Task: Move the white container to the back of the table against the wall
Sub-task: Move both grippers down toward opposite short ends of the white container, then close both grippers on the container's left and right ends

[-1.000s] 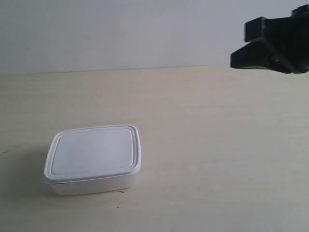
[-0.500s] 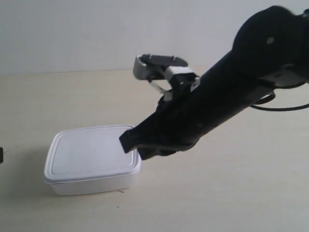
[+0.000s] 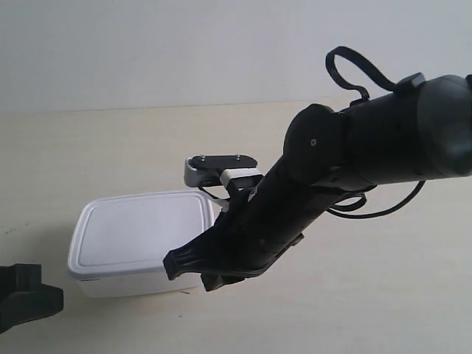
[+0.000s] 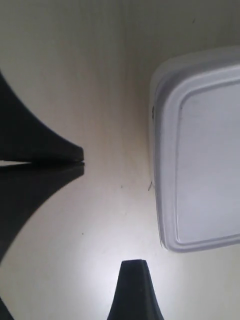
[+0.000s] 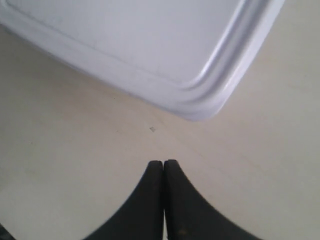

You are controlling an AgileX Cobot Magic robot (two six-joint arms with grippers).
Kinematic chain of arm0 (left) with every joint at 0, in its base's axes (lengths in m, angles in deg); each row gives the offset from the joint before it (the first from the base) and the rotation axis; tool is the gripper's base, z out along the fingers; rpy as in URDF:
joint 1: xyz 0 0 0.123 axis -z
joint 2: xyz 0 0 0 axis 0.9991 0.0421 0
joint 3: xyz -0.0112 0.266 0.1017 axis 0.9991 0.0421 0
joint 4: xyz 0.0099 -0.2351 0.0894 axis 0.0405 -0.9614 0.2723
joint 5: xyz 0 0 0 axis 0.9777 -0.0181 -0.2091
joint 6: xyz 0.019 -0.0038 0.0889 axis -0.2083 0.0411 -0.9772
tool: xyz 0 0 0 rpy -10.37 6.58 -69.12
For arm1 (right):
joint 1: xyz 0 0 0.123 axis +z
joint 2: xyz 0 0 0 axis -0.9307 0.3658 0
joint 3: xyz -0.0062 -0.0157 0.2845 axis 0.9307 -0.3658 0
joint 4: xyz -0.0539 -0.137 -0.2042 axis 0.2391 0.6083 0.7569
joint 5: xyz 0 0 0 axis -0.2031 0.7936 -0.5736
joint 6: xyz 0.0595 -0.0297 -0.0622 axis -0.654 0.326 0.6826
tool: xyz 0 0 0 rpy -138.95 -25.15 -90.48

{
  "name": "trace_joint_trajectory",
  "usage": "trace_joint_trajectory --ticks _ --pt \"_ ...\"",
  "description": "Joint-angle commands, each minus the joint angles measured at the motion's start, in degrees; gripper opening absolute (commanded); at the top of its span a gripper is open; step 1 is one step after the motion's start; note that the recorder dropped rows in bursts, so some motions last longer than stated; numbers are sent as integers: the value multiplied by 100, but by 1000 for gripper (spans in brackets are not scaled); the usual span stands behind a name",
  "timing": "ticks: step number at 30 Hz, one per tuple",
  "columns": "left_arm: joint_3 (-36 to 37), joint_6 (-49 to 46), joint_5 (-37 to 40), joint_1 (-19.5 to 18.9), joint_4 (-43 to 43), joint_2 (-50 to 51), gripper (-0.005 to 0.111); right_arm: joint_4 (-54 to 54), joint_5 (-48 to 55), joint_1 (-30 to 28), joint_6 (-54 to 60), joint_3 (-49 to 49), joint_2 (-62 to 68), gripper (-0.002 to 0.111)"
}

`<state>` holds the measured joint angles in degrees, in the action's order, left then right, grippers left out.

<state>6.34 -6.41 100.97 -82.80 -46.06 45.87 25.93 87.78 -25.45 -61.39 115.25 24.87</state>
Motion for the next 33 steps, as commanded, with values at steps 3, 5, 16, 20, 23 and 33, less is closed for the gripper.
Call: trace_joint_trajectory --ticks 3,5,16,20,23,33 --pt "-13 -215 -580 375 -411 747 0 -114 -166 17 -10 56 203 0" --pt "-64 -480 -688 459 -586 950 0 -155 -198 17 -10 56 225 0" --pt "-682 -684 -864 667 -693 1903 0 -310 -512 17 1 81 229 0" --pt "-704 -707 -840 678 -636 2016 0 -323 -554 17 1 81 297 0" --pt "-704 -719 -827 678 -636 2021 0 -399 -542 17 1 95 476 0" --pt "-704 -936 -1030 678 -589 2393 0 -480 -955 17 23 95 538 0"
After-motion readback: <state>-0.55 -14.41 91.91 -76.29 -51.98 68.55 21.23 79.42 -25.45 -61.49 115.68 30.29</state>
